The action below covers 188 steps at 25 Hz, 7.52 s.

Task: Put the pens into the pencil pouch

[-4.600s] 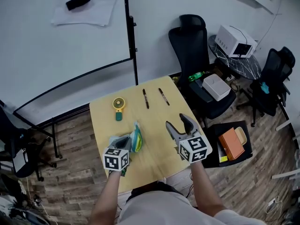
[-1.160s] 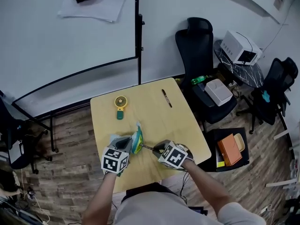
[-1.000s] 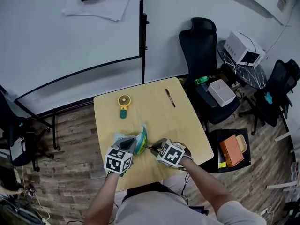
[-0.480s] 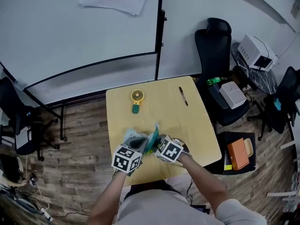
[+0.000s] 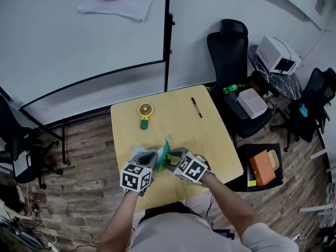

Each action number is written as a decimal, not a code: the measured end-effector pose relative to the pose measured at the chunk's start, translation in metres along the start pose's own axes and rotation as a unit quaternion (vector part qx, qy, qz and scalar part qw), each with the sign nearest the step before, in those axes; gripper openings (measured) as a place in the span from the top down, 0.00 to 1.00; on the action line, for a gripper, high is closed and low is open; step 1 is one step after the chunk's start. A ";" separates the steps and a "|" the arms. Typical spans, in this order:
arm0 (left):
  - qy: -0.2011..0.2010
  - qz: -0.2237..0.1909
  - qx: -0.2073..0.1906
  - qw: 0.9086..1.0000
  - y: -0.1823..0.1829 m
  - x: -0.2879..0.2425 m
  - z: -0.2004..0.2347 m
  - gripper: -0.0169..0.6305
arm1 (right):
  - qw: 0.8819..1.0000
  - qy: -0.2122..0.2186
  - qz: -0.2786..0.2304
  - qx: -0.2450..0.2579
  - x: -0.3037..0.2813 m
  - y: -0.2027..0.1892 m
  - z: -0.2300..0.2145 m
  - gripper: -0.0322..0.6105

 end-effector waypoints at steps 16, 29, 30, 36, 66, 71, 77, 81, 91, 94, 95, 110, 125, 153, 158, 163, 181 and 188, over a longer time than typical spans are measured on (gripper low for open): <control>0.017 -0.020 0.021 0.999 0.019 -0.008 0.010 0.95 | 0.962 -0.225 -0.073 -0.139 0.115 -0.041 -0.086 0.44; 0.033 -0.023 0.034 0.999 0.022 -0.020 0.009 0.95 | 0.929 -0.292 -0.049 -0.223 0.098 -0.091 -0.176 0.49; 0.034 -0.021 0.035 0.999 0.022 -0.021 0.010 0.95 | 0.927 -0.293 -0.045 -0.230 0.094 -0.097 -0.183 0.50; 0.040 -0.018 0.043 0.998 0.028 -0.028 0.014 0.95 | 0.924 -0.274 -0.002 -0.266 0.057 -0.131 -0.217 0.57; 0.053 -0.021 0.065 0.996 0.026 -0.029 0.016 0.95 | 0.925 -0.265 0.047 -0.269 0.030 -0.153 -0.255 0.89; 0.048 -0.023 0.061 0.997 0.024 -0.024 0.017 0.95 | 0.927 -0.287 0.002 -0.243 0.059 -0.125 -0.245 0.89; 0.036 -0.021 0.049 0.998 0.024 -0.019 0.019 0.95 | 0.923 -0.315 -0.050 -0.215 0.104 -0.087 -0.217 0.89; 0.025 -0.017 0.043 0.999 0.023 -0.017 0.018 0.95 | 0.920 -0.327 -0.076 -0.200 0.134 -0.069 -0.193 0.89; 0.009 -0.008 0.023 1.000 0.017 -0.008 0.009 0.95 | 0.942 -0.282 -0.088 -0.161 0.162 -0.056 -0.115 0.89; 0.006 -0.006 0.020 1.000 0.019 -0.008 0.007 0.95 | 0.958 -0.243 -0.066 -0.137 0.151 -0.057 -0.089 0.89; 0.006 -0.006 0.020 1.000 0.019 -0.008 0.007 0.95 | 0.963 -0.229 -0.058 -0.129 0.146 -0.057 -0.080 0.89; 0.002 -0.006 0.019 1.000 0.015 -0.003 0.006 0.95 | 0.999 -0.015 0.032 -0.041 0.073 -0.056 -0.001 0.89; -0.020 0.008 0.017 1.000 0.004 0.001 -0.013 0.95 | 0.997 0.070 0.011 0.015 0.000 -0.013 -0.008 0.89; 0.001 -0.010 0.032 0.999 0.004 0.010 -0.001 0.95 | 0.995 -0.048 -0.069 -0.057 0.056 -0.005 -0.036 0.69; -0.009 0.008 0.039 0.999 -0.009 -0.004 -0.006 0.95 | 0.982 -0.118 -0.101 -0.111 0.078 -0.014 -0.041 0.70; -0.009 0.022 0.041 0.999 -0.022 -0.019 -0.012 0.95 | 0.962 -0.172 -0.128 -0.167 0.098 -0.024 -0.039 0.73; -0.028 -0.104 -0.021 0.994 0.052 -0.001 -0.041 0.81 | 0.928 -0.278 -0.191 -0.160 0.150 -0.006 -0.061 0.73; -0.024 -0.220 -0.085 0.971 0.128 0.049 -0.061 0.81 | 0.911 -0.323 -0.221 -0.126 0.181 0.027 -0.089 0.73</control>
Point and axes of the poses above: the fingertips, and each gripper's own axes: x backward along the fingers, z to its left, y out of its top, the point moved 4 cm from there along x, backward along the fingers, and after that the axes turned 14 degrees about x, right-handed, at the moved point
